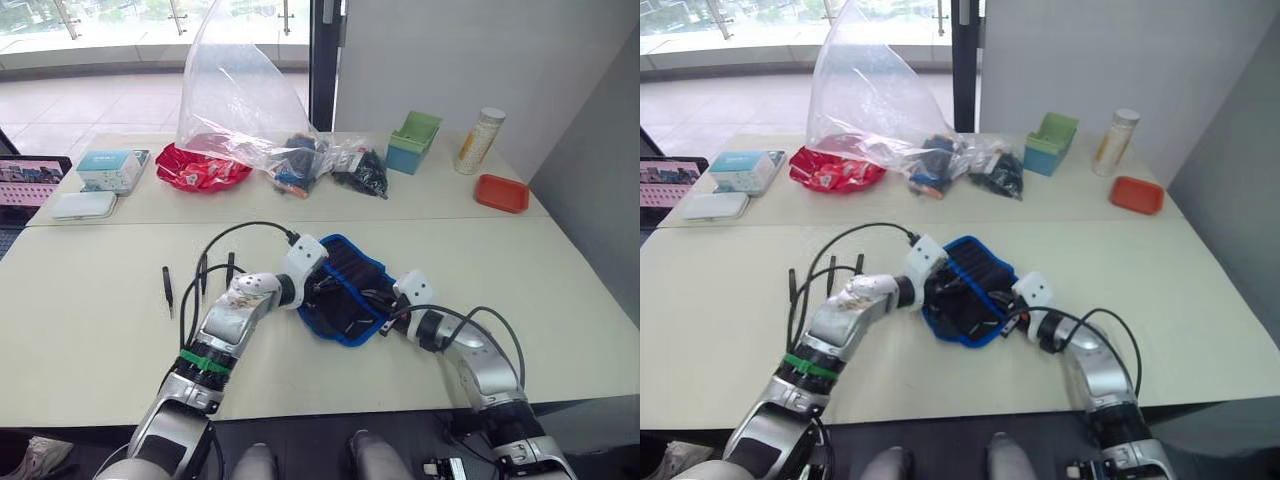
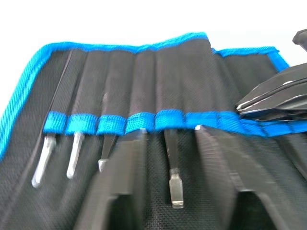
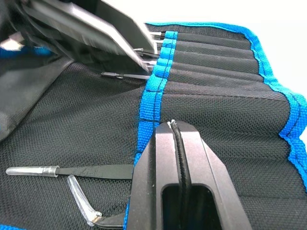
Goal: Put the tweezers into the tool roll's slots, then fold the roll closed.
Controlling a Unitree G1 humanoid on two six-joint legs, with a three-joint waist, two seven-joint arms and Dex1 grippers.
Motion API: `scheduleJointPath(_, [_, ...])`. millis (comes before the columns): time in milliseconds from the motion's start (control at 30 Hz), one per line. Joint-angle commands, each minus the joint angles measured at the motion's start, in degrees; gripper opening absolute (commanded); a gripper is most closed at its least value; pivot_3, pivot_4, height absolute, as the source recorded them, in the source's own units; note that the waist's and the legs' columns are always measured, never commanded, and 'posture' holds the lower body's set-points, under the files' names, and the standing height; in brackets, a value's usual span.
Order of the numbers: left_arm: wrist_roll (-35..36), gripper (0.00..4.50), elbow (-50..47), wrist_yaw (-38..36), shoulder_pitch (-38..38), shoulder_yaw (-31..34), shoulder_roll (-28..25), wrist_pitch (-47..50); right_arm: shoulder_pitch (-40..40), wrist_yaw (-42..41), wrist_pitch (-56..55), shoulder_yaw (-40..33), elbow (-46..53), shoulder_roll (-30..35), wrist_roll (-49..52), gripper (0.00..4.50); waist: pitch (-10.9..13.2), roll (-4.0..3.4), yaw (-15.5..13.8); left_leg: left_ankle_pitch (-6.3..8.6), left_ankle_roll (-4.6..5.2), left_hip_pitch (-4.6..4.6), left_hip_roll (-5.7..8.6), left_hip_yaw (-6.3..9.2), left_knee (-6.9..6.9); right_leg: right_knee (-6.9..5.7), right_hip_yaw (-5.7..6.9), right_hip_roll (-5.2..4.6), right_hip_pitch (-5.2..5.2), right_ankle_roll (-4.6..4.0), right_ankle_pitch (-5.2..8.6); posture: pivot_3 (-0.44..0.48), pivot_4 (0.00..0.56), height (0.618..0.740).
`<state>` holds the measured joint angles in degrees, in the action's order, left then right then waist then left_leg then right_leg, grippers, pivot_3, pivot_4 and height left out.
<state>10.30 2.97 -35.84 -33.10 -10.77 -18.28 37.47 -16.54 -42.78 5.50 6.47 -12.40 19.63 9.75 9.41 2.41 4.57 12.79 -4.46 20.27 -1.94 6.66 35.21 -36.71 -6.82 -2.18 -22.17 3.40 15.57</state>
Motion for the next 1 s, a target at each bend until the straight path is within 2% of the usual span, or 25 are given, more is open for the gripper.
scheduleJointPath(33, [3.5,3.68,-6.9,-1.3,1.1,5.4,-2.8,1.2,1.9,-0.6,3.0,2.8,-6.5,0.2,-2.7,0.0,0.0,-0.01,0.2,0.0,0.0,0.0,0.0,0.0,-0.01,0.0,0.0,0.0,0.0,0.0,0.0,0.0,0.15,0.74])
scheduleJointPath(100, [6.9,4.34,-8.9,-2.3,3.2,10.6,-3.8,-0.6,1.1,-1.3,2.5,3.1,-7.8,0.0,-2.9,0.0,0.0,0.0,0.3,0.0,0.0,-0.01,0.0,0.0,-0.01,0.02,0.0,0.0,0.02,0.0,0.0,0.0,0.15,0.74])
scheduleJointPath(133, [8.0,4.47,-9.0,-2.6,5.1,13.9,-5.2,-2.4,0.4,-1.6,2.2,3.5,-8.7,-0.3,-3.2,0.0,0.0,0.0,0.5,0.0,0.0,-0.01,0.0,-0.01,-0.01,0.04,-0.02,0.0,0.02,0.0,0.0,0.0,0.15,0.74])
scheduleJointPath(400, [9.4,4.47,-5.0,-1.5,19.8,31.4,-12.8,-13.8,-3.2,-4.2,0.5,5.2,-13.3,-1.5,-3.7,0.0,0.0,0.06,1.7,0.0,0.0,-0.14,-0.15,-0.24,-0.08,0.0,-0.07,0.03,-0.05,-0.01,0.0,0.0,0.15,0.74])
scheduleJointPath(533, [13.5,4.47,-3.5,-2.1,27.7,41.1,-11.9,-21.1,-4.9,-5.3,-0.6,5.9,-16.0,-2.1,-4.0,0.0,0.0,0.12,1.5,0.0,0.0,-0.11,-0.18,-0.3,-0.08,0.03,-0.1,0.02,-0.08,-0.04,0.02,0.0,0.15,0.74])
scheduleJointPath(700, [14.5,4.47,-1.5,-2.5,38.0,46.2,-8.1,-30.0,-6.8,-6.8,-1.9,6.5,-18.9,-3.2,-4.6,0.0,0.0,0.21,1.4,0.01,-0.01,-0.12,-0.26,-0.4,-0.12,0.11,-0.11,0.02,-0.1,-0.16,0.08,0.0,0.15,0.74])
scheduleJointPath(867, [17.5,4.47,-1.3,-2.6,44.5,48.4,-4.7,-33.6,-8.2,-7.8,-2.8,6.5,-20.9,-3.9,-5.4,0.0,0.1,0.49,1.3,0.01,-0.01,-0.18,-0.41,-0.45,-0.09,0.11,-0.11,0.12,-0.11,-0.52,0.28,0.0,0.15,0.74])
scheduleJointPath(1000, [18.1,4.47,1.8,-3.3,47.6,49.4,-4.3,-36.5,-8.8,-8.5,-3.3,6.6,-21.9,-4.1,-5.7,0.0,0.0,0.49,1.6,0.02,-0.02,-0.14,-0.58,-0.68,-0.17,0.15,-0.17,0.2,-0.08,-0.62,0.34,0.0,0.15,0.74])
